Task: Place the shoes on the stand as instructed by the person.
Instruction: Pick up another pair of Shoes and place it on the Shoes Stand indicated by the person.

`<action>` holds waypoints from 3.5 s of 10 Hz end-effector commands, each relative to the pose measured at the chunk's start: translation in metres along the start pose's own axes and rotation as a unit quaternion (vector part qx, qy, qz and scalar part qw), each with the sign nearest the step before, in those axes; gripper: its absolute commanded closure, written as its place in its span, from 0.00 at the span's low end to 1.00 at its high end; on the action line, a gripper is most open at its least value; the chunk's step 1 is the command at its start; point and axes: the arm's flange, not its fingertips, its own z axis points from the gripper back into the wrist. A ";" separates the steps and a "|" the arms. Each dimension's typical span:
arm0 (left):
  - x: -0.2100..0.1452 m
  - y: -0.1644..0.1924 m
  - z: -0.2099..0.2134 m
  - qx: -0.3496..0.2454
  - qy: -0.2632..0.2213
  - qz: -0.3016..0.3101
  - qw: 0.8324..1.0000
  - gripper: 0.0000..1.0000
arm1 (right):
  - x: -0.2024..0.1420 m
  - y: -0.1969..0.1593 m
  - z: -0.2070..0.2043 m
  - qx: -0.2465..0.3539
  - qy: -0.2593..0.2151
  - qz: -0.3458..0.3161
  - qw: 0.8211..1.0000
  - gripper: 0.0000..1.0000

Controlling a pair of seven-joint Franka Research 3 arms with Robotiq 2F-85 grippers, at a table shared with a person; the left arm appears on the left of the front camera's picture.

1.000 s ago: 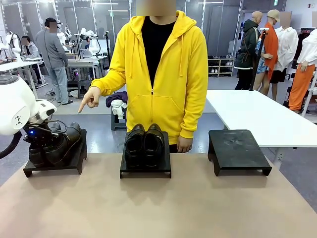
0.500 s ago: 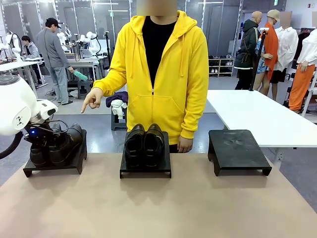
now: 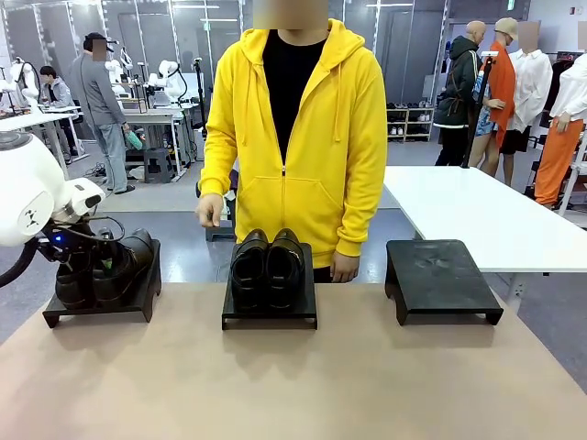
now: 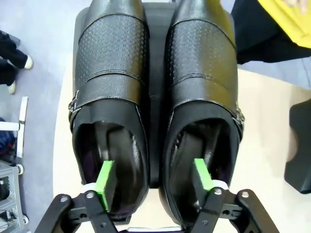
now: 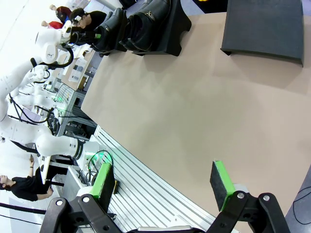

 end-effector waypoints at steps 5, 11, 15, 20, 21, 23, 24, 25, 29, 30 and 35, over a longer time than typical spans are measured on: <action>-0.005 -0.003 0.019 0.000 -0.002 -0.004 1.000 0.00 | 0.000 0.000 0.001 0.007 -0.006 0.007 1.000 0.00; -0.005 -0.003 0.019 0.000 -0.002 -0.004 1.000 0.00 | 0.000 0.000 0.001 0.007 -0.006 0.007 1.000 0.00; -0.009 -0.003 0.019 0.000 0.001 -0.005 1.000 0.00 | 0.000 0.000 0.001 0.007 -0.006 0.007 1.000 0.00; 0.005 0.038 0.141 -0.106 0.068 0.076 0.989 0.00 | 0.000 0.000 0.001 0.007 -0.006 0.007 1.000 0.00; -0.004 0.055 0.161 -0.141 0.079 0.095 0.982 0.00 | 0.000 0.000 0.001 0.007 -0.006 0.007 1.000 0.00; -0.043 0.100 0.191 -0.230 0.089 0.128 0.961 0.00 | 0.000 0.000 0.001 0.007 -0.006 0.007 1.000 0.00; -0.068 0.121 0.198 -0.285 0.087 0.140 0.944 0.00 | 0.000 0.000 0.001 0.007 -0.006 0.007 1.000 0.00; -0.096 0.140 0.200 -0.340 0.070 0.152 0.925 0.00 | 0.000 0.000 0.001 0.007 -0.006 0.007 1.000 0.00; -0.181 0.212 0.171 -0.544 0.056 0.203 0.812 0.00 | 0.000 0.000 0.001 0.007 -0.006 0.007 1.000 0.00; -0.193 0.225 0.154 -0.562 0.054 0.216 0.797 0.00 | 0.000 0.000 0.001 0.007 -0.006 0.007 1.000 0.00; -0.198 0.257 0.119 -0.596 0.054 0.228 0.768 0.00 | 0.000 0.000 0.001 0.007 -0.006 0.007 1.000 0.00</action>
